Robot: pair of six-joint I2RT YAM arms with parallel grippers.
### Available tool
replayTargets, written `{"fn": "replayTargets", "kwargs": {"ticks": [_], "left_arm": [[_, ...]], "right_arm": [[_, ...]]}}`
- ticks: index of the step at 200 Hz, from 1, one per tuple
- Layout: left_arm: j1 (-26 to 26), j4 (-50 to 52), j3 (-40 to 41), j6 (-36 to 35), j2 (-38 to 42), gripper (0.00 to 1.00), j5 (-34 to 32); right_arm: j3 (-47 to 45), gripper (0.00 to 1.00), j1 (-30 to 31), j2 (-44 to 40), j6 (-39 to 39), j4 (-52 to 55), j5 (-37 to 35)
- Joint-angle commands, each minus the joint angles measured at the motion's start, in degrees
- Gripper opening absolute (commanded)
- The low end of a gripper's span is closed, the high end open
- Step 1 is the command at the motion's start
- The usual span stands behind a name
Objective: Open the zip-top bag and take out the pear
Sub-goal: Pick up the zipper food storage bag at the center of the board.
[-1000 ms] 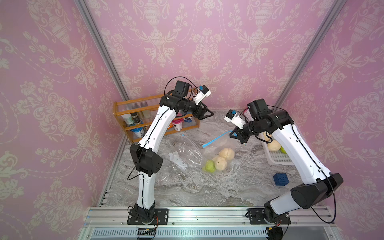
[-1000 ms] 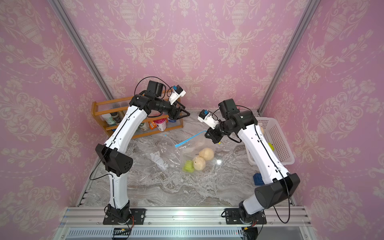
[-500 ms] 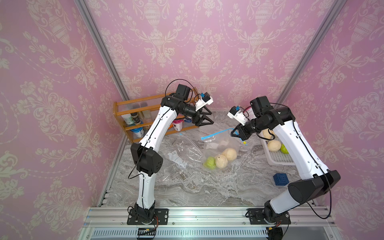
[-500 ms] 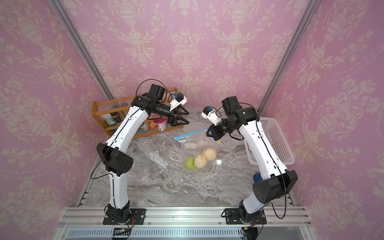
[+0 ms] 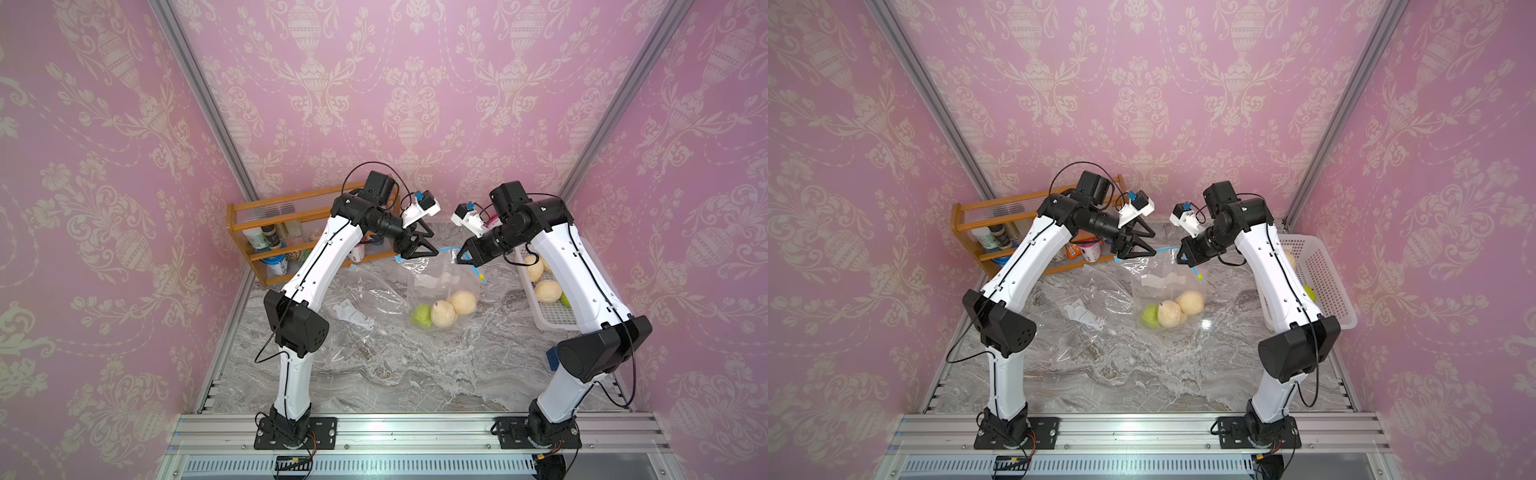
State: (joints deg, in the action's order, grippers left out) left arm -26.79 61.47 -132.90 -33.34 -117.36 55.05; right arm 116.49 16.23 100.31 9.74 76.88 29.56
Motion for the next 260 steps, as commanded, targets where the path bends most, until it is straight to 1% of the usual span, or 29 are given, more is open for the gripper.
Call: {"fn": "replayTargets", "kwargs": {"ticks": [1, 27, 52, 59, 65, 77, 84, 91, 94, 108, 122, 136, 145, 150, 153, 157, 169, 188, 192, 197, 210, 217, 222, 239, 260], "left_arm": [[-0.1, 1.3, 0.2, 2.0, 1.1, 0.73, -3.4], [-1.2, 1.0, 0.0, 1.6, 0.8, 0.65, -9.6], [-1.3, 3.1, -1.2, 0.5, -0.1, 0.60, -10.6], [-1.4, 3.3, -1.1, 0.3, -0.3, 0.57, -11.0], [-1.5, 3.4, -1.2, 0.1, -0.4, 0.51, -11.4], [-1.6, 3.7, -1.3, -0.4, -0.7, 0.30, -11.9], [-1.6, 3.9, -1.5, -0.6, -0.7, 0.19, -12.1], [-1.6, 4.2, -1.8, -0.7, -0.9, 0.07, -12.3], [-1.6, 4.3, -2.0, -0.8, -0.9, 0.00, -12.4], [-1.5, 3.9, -2.4, -0.3, -0.9, 0.00, -14.1], [-1.4, 1.9, -2.4, 2.4, -0.9, 0.00, -17.1], [-1.4, 1.3, -3.3, 4.1, -1.1, 0.00, -18.2], [-1.4, 1.0, -3.9, 5.6, -1.3, 0.00, -18.5], [-1.4, 0.8, -4.2, 6.2, -1.5, 0.00, -18.5], [-1.4, 0.8, -4.5, 6.6, -1.6, 0.00, -18.5], [-1.4, 0.8, -4.7, 7.0, -1.8, 0.00, -18.6], [-1.4, 1.0, -5.5, 8.1, -2.3, 0.00, -18.8], [-1.4, 1.5, -6.1, 8.5, -3.0, 0.00, -19.1], [-1.4, 1.6, -6.0, 8.4, -3.1, 0.00, -19.1], [-1.4, 1.8, -6.0, 8.2, -3.2, 0.00, -19.0], [-1.4, 2.1, -6.0, 7.8, -3.4, 0.00, -19.0], [-1.4, 2.2, -6.0, 7.5, -3.4, 0.00, -18.9], [-1.4, 2.5, -6.0, 7.1, -3.4, 0.00, -18.8], [-1.4, 3.2, -5.9, 5.3, -3.2, 0.00, -18.7], [-1.4, 4.1, -5.9, 3.3, -2.8, 0.00, -18.7]], "right_arm": [[2.2, 0.00, 1.1, 0.6, -3.0, 1.1, -0.3], [3.2, 0.00, 2.4, 1.1, -2.6, 1.3, -1.2], [2.5, 0.00, 2.6, -0.1, -2.7, -1.0, -2.1], [2.4, 0.00, 2.5, -0.5, -2.6, -1.6, -1.8], [2.4, 0.00, 2.6, -0.8, -2.4, -2.1, -1.5], [2.3, 0.00, 2.6, -1.2, -1.8, -3.0, -1.4], [1.9, 0.16, 2.6, -1.7, -1.2, -3.5, -2.1], [1.1, 0.23, 2.5, -2.4, -0.2, -4.2, -2.8], [0.6, 0.24, 2.5, -2.7, 0.1, -4.6, -3.3], [-2.7, 0.30, 1.6, -5.1, 0.8, -7.2, -4.3], [-7.3, 0.33, -0.5, -8.4, -0.3, -10.6, -2.9], [-14.1, 0.35, -3.1, -13.6, -2.3, -16.3, -1.1], [-19.4, 0.42, -4.5, -17.9, -3.6, -20.9, 0.6], [-22.7, 0.52, -5.2, -20.4, -4.4, -23.6, 1.2], [-24.8, 0.60, -5.5, -22.0, -4.6, -25.7, 1.5], [-27.4, 0.63, -5.8, -24.1, -5.2, -28.2, 1.6], [-35.1, 0.63, -6.3, -30.4, -6.2, -35.6, 1.3], [-43.8, 0.63, -6.6, -38.2, -8.1, -44.4, -2.2], [-44.9, 0.62, -6.6, -39.3, -8.1, -45.3, -2.3], [-46.2, 0.58, -6.7, -40.4, -7.9, -46.2, -2.7], [-48.5, 0.51, -6.7, -42.0, -6.5, -47.6, -3.7], [-48.5, 0.51, -6.7, -42.3, -6.0, -48.2, -4.0], [-50.6, 0.50, -6.8, -42.4, -5.7, -48.6, -4.1], [-51.1, 0.50, -6.7, -42.0, -4.6, -50.5, -4.3], [-51.0, 0.48, -6.7, -41.1, 0.0, -52.7, -4.0]]}}
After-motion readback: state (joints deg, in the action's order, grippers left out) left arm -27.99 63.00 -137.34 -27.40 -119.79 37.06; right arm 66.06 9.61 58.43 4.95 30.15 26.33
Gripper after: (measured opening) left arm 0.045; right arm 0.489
